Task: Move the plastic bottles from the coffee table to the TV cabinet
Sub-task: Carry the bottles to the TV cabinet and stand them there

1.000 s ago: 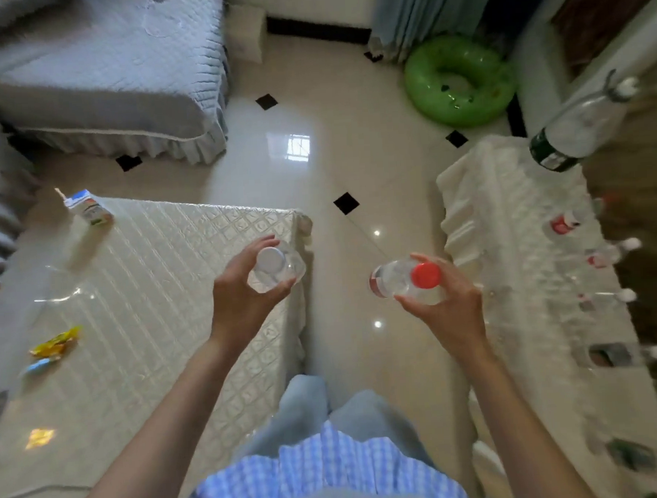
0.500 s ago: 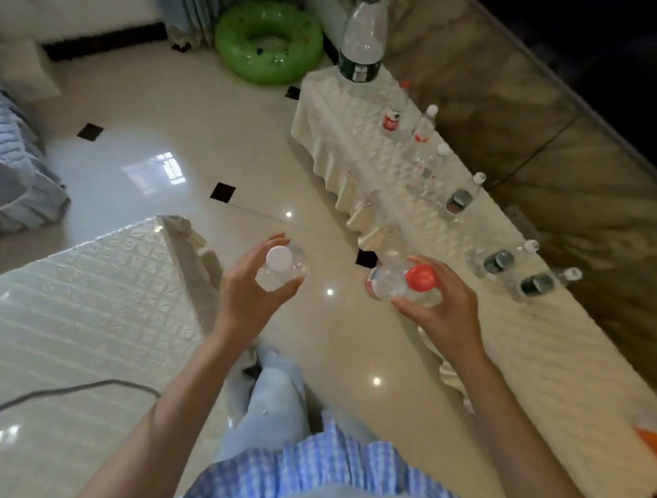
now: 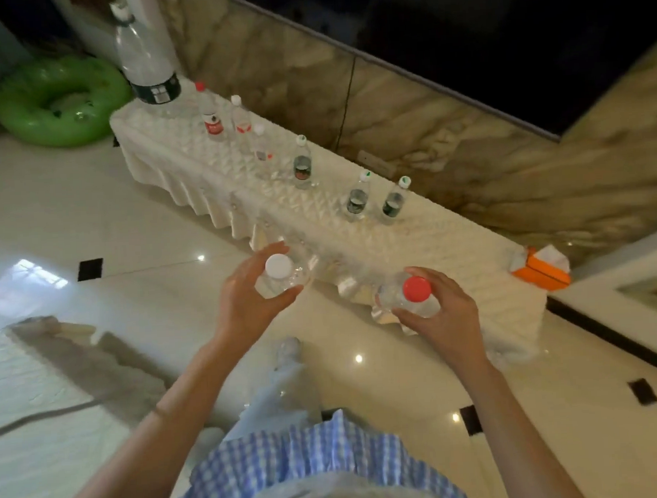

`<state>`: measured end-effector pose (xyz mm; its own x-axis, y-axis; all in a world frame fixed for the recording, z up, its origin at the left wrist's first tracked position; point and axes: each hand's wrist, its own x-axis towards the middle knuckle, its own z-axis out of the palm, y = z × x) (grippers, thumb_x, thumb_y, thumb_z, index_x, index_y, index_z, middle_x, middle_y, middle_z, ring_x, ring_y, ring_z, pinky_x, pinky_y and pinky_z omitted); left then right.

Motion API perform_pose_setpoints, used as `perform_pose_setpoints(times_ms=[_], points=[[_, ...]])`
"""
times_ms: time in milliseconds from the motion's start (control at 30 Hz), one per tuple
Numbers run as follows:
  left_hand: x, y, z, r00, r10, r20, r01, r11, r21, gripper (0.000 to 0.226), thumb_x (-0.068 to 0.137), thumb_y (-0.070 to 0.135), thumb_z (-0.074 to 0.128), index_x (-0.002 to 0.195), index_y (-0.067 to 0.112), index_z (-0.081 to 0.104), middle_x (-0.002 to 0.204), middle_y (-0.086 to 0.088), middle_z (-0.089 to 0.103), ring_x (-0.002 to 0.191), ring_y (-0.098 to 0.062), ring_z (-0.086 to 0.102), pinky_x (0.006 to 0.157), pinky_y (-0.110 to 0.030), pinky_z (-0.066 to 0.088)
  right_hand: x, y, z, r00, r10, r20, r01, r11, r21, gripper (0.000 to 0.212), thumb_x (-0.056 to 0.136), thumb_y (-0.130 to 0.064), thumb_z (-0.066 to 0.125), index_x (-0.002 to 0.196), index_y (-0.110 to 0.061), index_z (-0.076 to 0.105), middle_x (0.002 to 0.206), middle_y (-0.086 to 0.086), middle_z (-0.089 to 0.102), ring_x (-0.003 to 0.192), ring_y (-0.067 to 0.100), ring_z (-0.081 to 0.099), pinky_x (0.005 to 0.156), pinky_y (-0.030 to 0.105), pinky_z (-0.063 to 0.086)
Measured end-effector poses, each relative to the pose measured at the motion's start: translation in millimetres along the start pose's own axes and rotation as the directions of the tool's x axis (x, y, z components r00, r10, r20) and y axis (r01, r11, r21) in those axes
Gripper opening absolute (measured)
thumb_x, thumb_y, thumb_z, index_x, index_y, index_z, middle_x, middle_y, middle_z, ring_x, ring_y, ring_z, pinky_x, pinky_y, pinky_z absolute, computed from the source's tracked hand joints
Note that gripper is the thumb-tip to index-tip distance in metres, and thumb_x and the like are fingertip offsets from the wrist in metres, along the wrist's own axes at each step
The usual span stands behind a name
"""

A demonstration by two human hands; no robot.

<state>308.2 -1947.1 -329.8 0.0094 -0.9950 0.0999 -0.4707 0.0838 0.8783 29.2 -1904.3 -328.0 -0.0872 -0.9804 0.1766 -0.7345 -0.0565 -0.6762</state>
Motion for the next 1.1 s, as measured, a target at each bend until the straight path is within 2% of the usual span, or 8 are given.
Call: perform_pose_setpoints(times_ms=[133,233,367,533,633,800,967,1100], points=[[24.5,12.1,36.3,0.990,0.057,0.127,-0.058,0.998,0.001,0.061,0.066,0.025,0.085,0.121,0.032,0.059,0.116,0.025,0.060,0.108,0.005,0.054,0.090,-0.012,0.041,-8.7,20.6,-20.7,0.991,0.087,-0.102,-0.092,0.995,-0.042,0.053,0.062,-0.025,0.087,0.110,-0.020,0.065,0.105,-0.012,0.062,0.096,-0.002,0.051,0.086,-0.003,0.028],[48.5,18.2,62.5,0.976,0.078,0.202,-0.080,0.997,0.002,0.062,0.066,0.027,0.084,0.122,0.033,0.057,0.120,0.019,0.061,0.110,-0.002,0.055,0.094,-0.020,0.043,-5.2,35.6,-30.6,0.981,0.143,-0.132,-0.152,0.987,-0.056,0.053,0.063,-0.020,0.087,0.111,-0.020,0.064,0.106,-0.009,0.064,0.098,0.006,0.056,0.089,-0.001,0.030],[87.2,24.0,98.8,0.956,0.081,0.283,-0.074,0.997,-0.035,0.064,0.067,0.029,0.083,0.124,0.036,0.055,0.121,0.017,0.060,0.112,-0.005,0.055,0.096,-0.032,0.046,14.5,58.3,-39.7,0.966,0.204,-0.161,-0.214,0.975,-0.051,0.055,0.063,-0.022,0.087,0.112,-0.019,0.064,0.106,-0.009,0.063,0.097,0.009,0.057,0.088,0.020,0.042],[142.4,28.3,144.0,0.937,0.128,0.326,-0.125,0.992,-0.033,0.062,0.067,0.021,0.084,0.122,0.029,0.057,0.123,0.017,0.058,0.112,0.008,0.048,0.094,-0.010,0.038,56.3,88.8,-38.7,0.935,0.308,-0.177,-0.321,0.946,-0.048,0.053,0.065,-0.035,0.084,0.113,-0.027,0.061,0.106,-0.021,0.057,0.097,0.000,0.053,0.087,0.001,0.032],[170.2,27.3,167.7,0.925,0.149,0.350,-0.146,0.989,-0.033,0.061,0.066,0.017,0.085,0.121,0.021,0.060,0.122,0.015,0.059,0.109,0.015,0.046,0.089,0.000,0.032,85.9,101.6,-36.8,0.913,0.371,-0.166,-0.374,0.927,0.014,0.054,0.065,-0.031,0.084,0.115,-0.027,0.061,0.108,-0.021,0.057,0.099,0.000,0.054,0.088,0.006,0.036],[203.1,24.3,202.7,0.902,0.155,0.403,-0.150,0.988,-0.045,0.063,0.066,0.014,0.084,0.121,0.027,0.057,0.126,0.011,0.058,0.113,0.005,0.050,0.095,-0.005,0.035,126.9,125.4,-32.1,0.899,0.407,-0.159,-0.406,0.913,0.046,0.053,0.067,-0.020,0.085,0.114,-0.026,0.061,0.110,-0.016,0.060,0.103,0.009,0.058,0.090,0.021,0.042],[221.7,21.0,240.5,0.891,0.105,0.442,-0.105,0.994,-0.025,0.060,0.068,0.018,0.083,0.122,0.026,0.058,0.128,0.012,0.058,0.116,-0.002,0.053,0.096,-0.012,0.039,158.6,160.0,-37.3,0.899,0.415,-0.139,-0.415,0.909,0.028,0.054,0.065,-0.020,0.086,0.114,-0.022,0.063,0.110,-0.013,0.061,0.100,0.004,0.055,0.089,0.001,0.032],[231.7,17.2,276.4,0.904,0.081,0.421,-0.092,0.996,0.005,0.058,0.068,0.020,0.083,0.121,0.021,0.060,0.128,0.010,0.058,0.116,-0.005,0.055,0.095,-0.020,0.044,181.3,201.2,-45.0,0.907,0.414,-0.078,-0.410,0.910,0.058,0.058,0.066,-0.023,0.085,0.115,-0.037,0.057,0.114,-0.016,0.061,0.105,0.003,0.057,0.092,0.009,0.039]])
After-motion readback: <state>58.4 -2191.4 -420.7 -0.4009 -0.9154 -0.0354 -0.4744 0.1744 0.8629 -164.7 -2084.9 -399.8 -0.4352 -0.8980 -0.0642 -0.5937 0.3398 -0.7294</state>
